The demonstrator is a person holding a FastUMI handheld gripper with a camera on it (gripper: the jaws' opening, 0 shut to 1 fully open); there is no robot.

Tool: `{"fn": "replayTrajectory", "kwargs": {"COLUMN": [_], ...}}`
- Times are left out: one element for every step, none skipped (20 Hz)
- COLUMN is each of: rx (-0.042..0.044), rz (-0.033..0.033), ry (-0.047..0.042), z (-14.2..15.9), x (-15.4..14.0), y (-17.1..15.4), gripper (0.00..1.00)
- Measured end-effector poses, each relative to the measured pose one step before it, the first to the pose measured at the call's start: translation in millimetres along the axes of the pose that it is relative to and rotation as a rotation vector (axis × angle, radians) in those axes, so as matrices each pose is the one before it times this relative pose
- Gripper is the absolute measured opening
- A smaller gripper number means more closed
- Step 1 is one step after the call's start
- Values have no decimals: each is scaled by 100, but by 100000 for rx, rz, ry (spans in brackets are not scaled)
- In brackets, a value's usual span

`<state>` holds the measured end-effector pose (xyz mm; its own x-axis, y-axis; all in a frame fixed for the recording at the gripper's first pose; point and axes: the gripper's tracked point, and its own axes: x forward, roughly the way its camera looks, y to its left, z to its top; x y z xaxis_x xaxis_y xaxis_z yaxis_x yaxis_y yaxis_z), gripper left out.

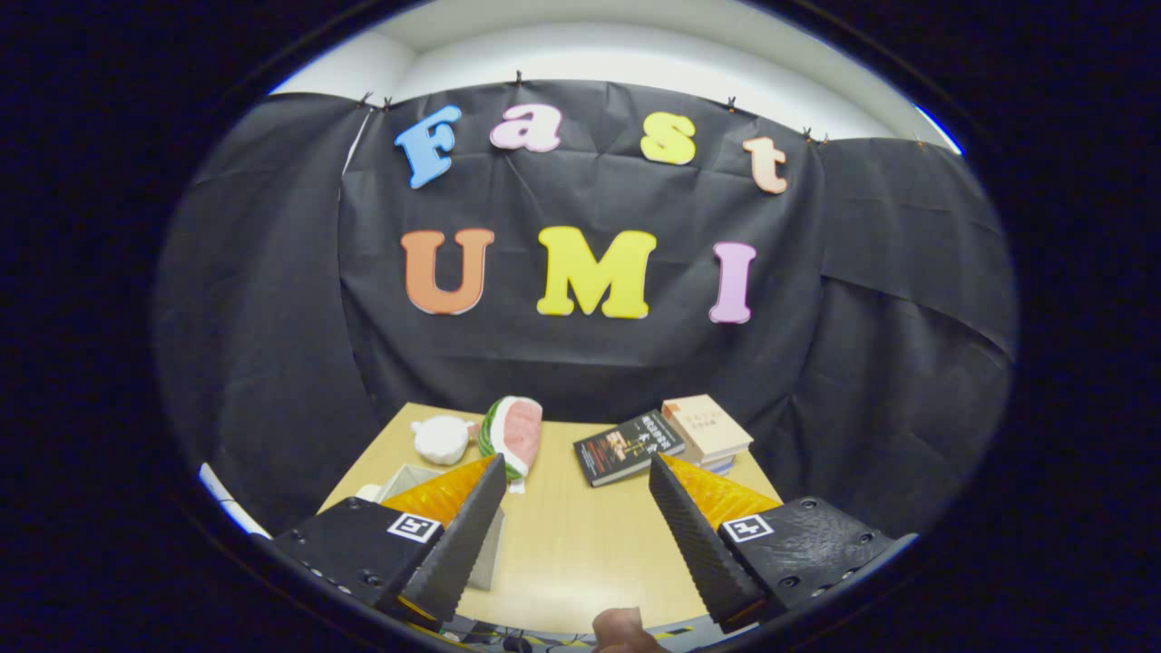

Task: Open the storage box then place both shoes into the box .Put the left shoe in first, then the right shoe, with the right side of both shoes facing outward in a uniform manner.

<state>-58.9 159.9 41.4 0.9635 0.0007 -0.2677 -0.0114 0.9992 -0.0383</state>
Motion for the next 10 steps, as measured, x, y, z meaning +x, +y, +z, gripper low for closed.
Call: {"fn": "replayTrajectory", "kwargs": {"rx": [2558, 1530, 251, -1329, -1733, -893, -126, 242, 447, 402], "rz": [339, 1423, 149, -983, -411, 1003, 1784, 2371, 1246, 221], "ry": [-5096, -3894, -4788, -4780, -4731, -4717, -3280, -2481, -1214, 141], "z": [904, 647, 957, 808, 888, -70, 139, 164, -59, -200], "x": [-947, -885, -835, -622, -773, 12, -623, -29, -97, -74], "y": [-448, -49, -424, -635, -509, -312, 248, 210, -277, -291], "gripper": [97, 97, 96, 96, 96, 96, 96, 96, 96, 96]}}
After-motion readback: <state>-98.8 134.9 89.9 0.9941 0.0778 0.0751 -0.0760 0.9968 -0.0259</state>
